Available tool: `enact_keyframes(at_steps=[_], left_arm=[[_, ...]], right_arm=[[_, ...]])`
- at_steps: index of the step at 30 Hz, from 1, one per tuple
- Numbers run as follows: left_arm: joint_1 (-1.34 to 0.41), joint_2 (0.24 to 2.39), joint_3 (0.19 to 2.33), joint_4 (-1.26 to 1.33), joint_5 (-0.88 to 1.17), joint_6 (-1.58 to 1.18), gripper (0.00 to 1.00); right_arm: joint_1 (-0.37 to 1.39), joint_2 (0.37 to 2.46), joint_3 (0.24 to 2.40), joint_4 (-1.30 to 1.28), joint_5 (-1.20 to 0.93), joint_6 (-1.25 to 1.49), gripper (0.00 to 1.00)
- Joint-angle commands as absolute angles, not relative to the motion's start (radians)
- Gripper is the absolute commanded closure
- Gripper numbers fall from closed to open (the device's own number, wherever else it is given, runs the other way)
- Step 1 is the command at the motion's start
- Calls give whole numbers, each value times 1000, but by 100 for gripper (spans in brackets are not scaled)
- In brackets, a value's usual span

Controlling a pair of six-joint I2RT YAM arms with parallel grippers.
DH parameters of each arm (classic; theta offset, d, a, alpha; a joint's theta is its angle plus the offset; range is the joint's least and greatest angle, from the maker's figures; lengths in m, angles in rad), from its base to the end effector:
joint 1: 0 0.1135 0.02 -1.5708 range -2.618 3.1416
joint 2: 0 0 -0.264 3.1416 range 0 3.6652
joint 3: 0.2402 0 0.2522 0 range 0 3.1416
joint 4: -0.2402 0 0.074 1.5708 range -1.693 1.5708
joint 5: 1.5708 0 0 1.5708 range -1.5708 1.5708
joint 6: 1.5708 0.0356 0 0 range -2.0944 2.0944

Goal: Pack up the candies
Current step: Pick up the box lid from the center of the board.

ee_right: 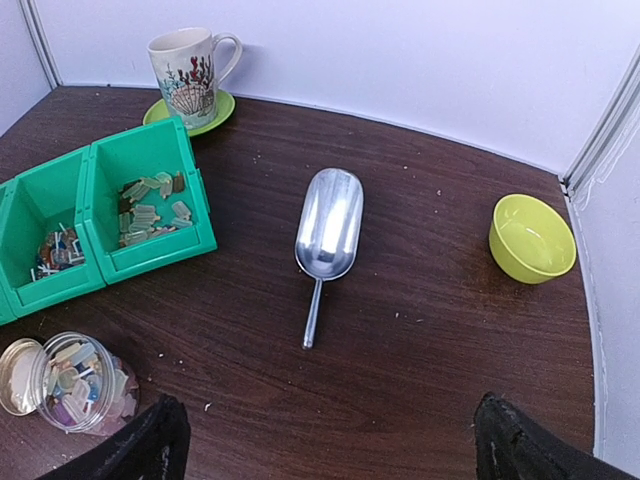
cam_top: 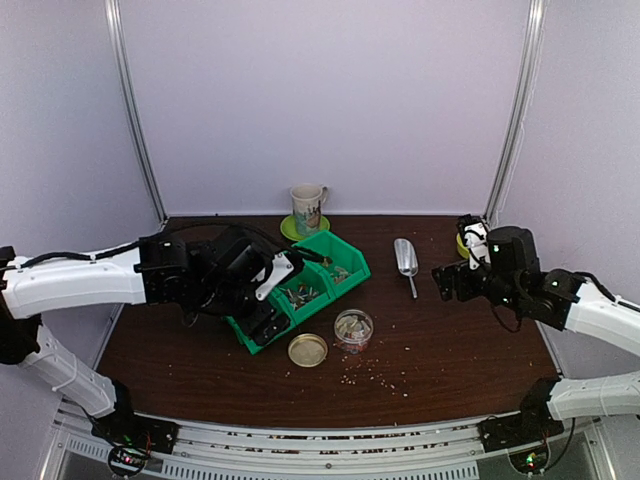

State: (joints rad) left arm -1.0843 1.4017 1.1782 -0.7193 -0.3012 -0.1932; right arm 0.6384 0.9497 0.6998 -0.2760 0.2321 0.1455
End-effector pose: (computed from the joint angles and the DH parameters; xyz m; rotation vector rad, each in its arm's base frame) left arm 0.1455 -0.2525 0.2906 0.9505 2.2713 -0.1765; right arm 0.1755 0.1201 0.2712 -0.3729 2.0561 0.2340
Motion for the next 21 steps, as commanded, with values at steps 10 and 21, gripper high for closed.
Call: enact_keyframes(at_steps=[10,21], left_arm=[[-1235,1581,1183,-676,-339,-126,17],[-1252,1770,1267,-666,-326,-58,31]], right_arm=[[642,933,684,-238,229,151,0],[643,906,689,-263,232,166,0]])
